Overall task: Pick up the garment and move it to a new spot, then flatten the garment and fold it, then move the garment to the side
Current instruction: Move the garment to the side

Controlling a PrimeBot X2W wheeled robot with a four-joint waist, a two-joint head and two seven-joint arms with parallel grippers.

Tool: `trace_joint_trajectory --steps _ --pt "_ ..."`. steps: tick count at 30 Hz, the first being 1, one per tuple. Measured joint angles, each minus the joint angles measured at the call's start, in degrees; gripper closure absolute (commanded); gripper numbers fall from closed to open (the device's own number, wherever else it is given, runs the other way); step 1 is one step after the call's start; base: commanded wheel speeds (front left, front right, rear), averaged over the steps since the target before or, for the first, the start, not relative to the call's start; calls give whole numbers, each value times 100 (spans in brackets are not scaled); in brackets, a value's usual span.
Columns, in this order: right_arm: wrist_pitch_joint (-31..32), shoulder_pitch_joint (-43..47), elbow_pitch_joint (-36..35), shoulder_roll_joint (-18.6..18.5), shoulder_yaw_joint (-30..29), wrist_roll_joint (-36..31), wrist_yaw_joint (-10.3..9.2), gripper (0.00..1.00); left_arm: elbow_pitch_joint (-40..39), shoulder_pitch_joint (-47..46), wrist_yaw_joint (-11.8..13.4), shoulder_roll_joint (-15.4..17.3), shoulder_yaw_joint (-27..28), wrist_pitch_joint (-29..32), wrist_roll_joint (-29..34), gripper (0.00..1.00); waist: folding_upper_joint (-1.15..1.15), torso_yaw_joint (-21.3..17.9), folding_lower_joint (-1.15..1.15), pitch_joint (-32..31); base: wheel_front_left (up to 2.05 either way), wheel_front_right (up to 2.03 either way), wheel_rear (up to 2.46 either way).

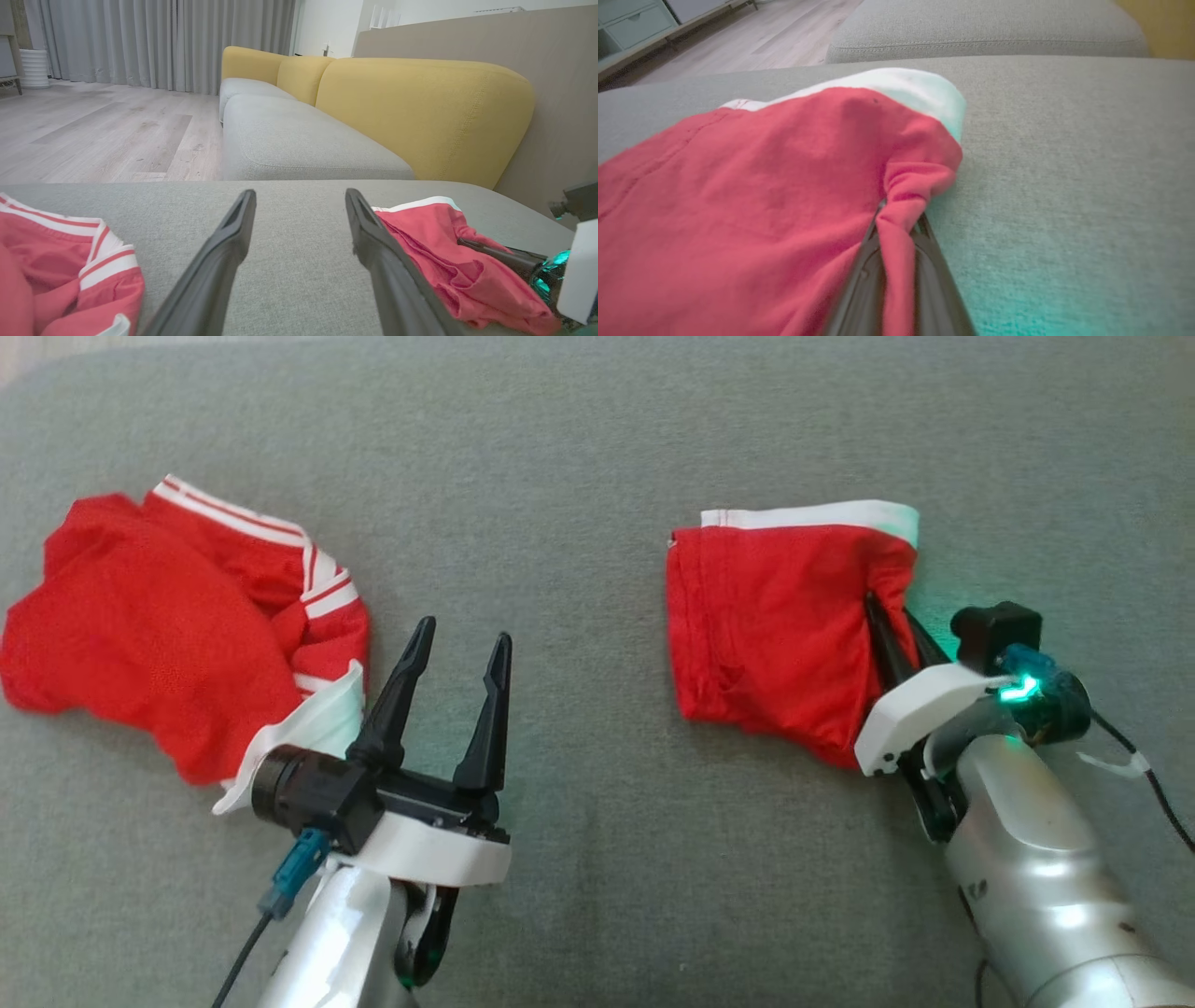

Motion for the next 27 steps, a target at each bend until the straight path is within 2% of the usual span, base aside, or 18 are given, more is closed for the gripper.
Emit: trace_joint_trajectory --steps 4,7,14,20,25,27 --pt "-64 1 70 -158 222 -311 0 100 8 1 -1 1 -33 0 0 0 0 -142 0 -103 0 0 0" --pt "-66 3 86 -409 469 -396 0 100 9 1 -1 1 -100 0 -1 0 0 -255 0 -196 0 0 0" --pt "153 6 -54 -1508 1408 -174 0 100 -8 2 51 0 -253 0 -118 0 0 -554 -1 -362 0 0 0" --pt "359 1 -352 -2586 2150 247 0 100 -74 -7 51 1 -316 0 -116 0 0 -624 -1 -190 0 0 0" --pt "454 -204 -430 -3267 2319 497 0 100 -109 -149 45 1 -316 0 -99 0 0 -615 0 67 0 0 0" --pt "454 -376 -408 -3421 2227 588 0 100 -126 -252 42 1 -310 0 -90 0 0 -597 0 178 0 0 0"
